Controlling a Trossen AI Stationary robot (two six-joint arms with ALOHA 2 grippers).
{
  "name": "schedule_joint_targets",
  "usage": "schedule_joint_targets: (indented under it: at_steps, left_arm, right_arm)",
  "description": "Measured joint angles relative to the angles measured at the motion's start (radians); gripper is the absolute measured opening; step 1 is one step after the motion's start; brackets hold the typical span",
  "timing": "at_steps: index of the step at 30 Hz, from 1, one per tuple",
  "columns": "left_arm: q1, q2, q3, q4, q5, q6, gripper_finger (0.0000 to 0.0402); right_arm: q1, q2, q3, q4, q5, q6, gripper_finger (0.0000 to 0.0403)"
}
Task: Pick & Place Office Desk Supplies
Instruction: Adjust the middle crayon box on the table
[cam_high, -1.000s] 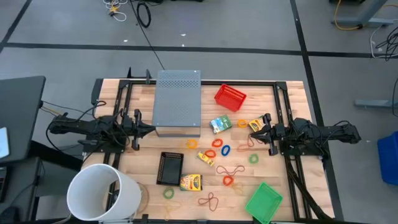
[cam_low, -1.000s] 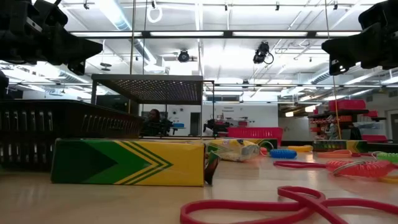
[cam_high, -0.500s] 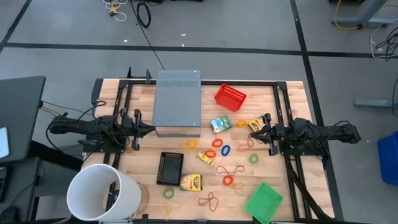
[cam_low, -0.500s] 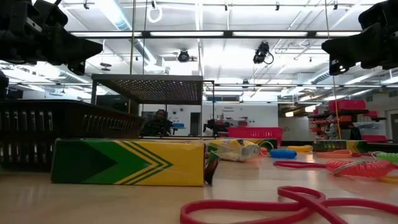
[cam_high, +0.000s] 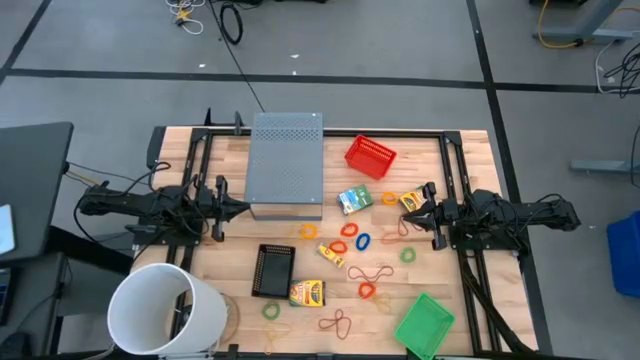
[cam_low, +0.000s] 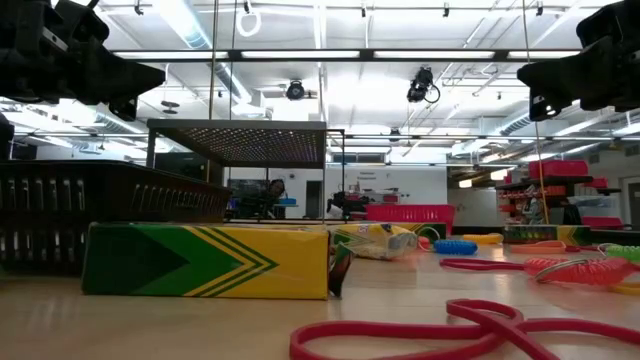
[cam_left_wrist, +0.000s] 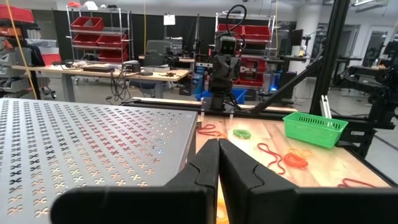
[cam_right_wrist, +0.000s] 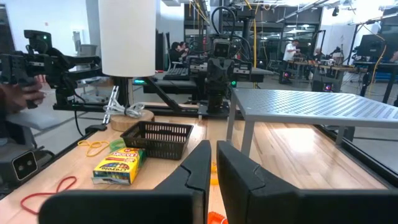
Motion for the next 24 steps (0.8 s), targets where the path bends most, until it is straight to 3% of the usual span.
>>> schedule_joint_targets:
  at_steps: [9,15,19,24]
  left_arm:
    - [0.000,0.000,0.000,0.000,0.000,-0.160,0.0014]
    - [0.000,0.000,0.000,0.000,0.000,-0.156,0.0014]
    - [0.000,0.000,0.000,0.003,0.000,-0.176,0.0014]
    - [0.000,0.000,0.000,0.004,0.000,-0.180,0.0014]
  right_arm:
    - [0.000,0.000,0.000,0.000,0.000,-0.337,0.0034]
    - [0.000,0.000,0.000,0.000,0.000,-0.483,0.0034]
    - [0.000,0.000,0.000,0.001,0.000,-0.486,0.0034]
    - [0.000,0.000,0.000,0.002,0.000,-0.330,0.0034]
